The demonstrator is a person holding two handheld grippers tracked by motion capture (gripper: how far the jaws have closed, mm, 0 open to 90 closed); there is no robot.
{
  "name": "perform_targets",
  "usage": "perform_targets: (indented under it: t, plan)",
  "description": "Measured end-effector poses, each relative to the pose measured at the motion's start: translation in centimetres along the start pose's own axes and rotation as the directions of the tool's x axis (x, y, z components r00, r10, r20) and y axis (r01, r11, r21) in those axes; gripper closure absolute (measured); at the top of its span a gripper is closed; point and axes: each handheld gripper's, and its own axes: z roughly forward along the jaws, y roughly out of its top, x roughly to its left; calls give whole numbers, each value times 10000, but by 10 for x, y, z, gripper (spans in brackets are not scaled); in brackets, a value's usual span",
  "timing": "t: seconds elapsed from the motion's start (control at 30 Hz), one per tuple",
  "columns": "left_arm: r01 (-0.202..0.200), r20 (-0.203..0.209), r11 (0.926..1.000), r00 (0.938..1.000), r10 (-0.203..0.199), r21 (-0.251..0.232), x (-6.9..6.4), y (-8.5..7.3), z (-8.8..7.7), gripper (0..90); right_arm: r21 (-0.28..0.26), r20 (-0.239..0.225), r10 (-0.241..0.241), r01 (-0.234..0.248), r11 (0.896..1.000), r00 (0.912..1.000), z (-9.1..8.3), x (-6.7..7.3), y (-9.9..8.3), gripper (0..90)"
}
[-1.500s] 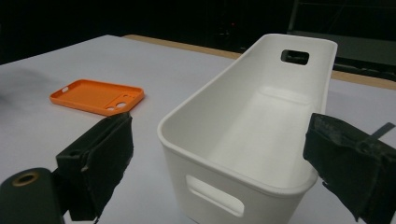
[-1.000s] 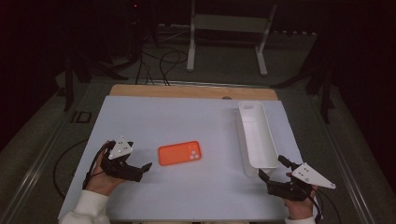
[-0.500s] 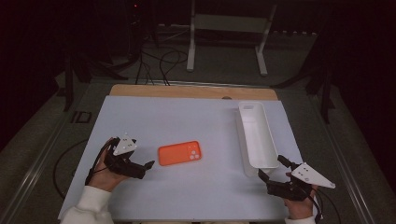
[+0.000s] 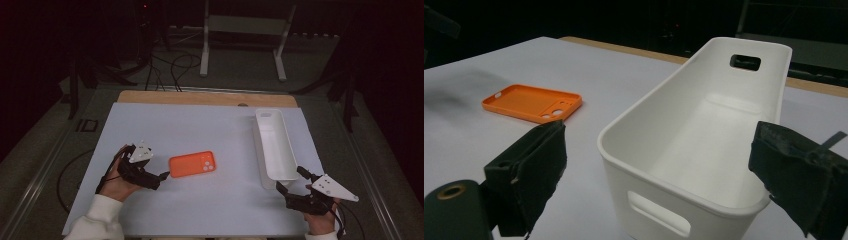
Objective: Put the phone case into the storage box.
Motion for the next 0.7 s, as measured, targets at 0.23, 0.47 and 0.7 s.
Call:
perform_targets:
  t: [0.23,0.47,0.7]
  plan:
    - [-26,102,9999,9999,25,100,0,3,6,3,1,-6,13,-13,10000,10000,0,0,0,84]
    - [-174,168,9993,9997,169,325,1,7,14,0,-13,-25,0,0,10000,10000,0,0,0,84]
    - [-306,303,9990,9991,296,316,1,12,18,0,-2,-15,17,-17,10000,10000,0,0,0,84]
